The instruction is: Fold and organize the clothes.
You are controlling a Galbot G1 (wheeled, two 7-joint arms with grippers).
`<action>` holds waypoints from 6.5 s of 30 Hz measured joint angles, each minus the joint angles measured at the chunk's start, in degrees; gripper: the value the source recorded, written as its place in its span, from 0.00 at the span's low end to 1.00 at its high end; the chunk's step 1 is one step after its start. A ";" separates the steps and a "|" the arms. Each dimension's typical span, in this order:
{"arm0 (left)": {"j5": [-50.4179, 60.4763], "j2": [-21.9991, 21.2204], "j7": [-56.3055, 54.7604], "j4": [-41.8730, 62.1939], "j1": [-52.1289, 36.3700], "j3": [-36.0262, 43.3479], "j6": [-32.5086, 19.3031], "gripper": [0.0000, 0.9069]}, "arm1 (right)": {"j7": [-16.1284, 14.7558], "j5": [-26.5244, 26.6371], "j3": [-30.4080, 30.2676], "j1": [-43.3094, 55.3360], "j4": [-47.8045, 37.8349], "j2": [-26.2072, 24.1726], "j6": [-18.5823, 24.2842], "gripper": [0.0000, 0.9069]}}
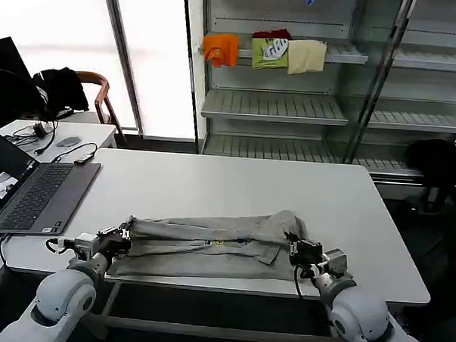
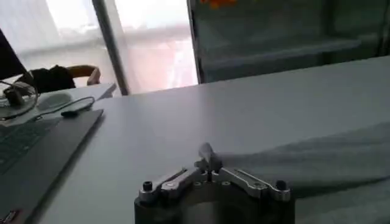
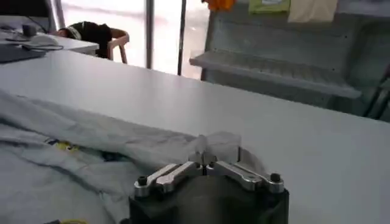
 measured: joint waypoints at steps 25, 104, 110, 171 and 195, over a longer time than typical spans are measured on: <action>1.98 2.06 -0.48 -4.31 5.20 -1.14 1.08 0.29 | 18.22 4.16 -0.40 -3.83 2.81 3.97 -2.01 1.00; -3.22 -20.16 -9.22 1.87 5.46 -3.22 -11.85 0.00 | 2.81 -4.55 23.86 -18.62 4.09 1.88 25.78 1.00; -4.63 -19.27 -9.60 0.98 4.89 -4.08 -11.74 0.00 | 2.81 -4.77 23.76 -18.56 4.29 1.96 25.78 1.00; 6.10 -18.51 -10.63 -1.82 -8.57 21.75 -7.28 0.01 | 3.14 -6.40 21.97 -16.11 4.13 3.48 24.11 1.00; 18.17 -19.30 -9.87 -1.30 -11.53 28.87 -10.83 1.00 | 3.07 -6.85 21.60 -16.11 4.35 4.07 24.18 1.00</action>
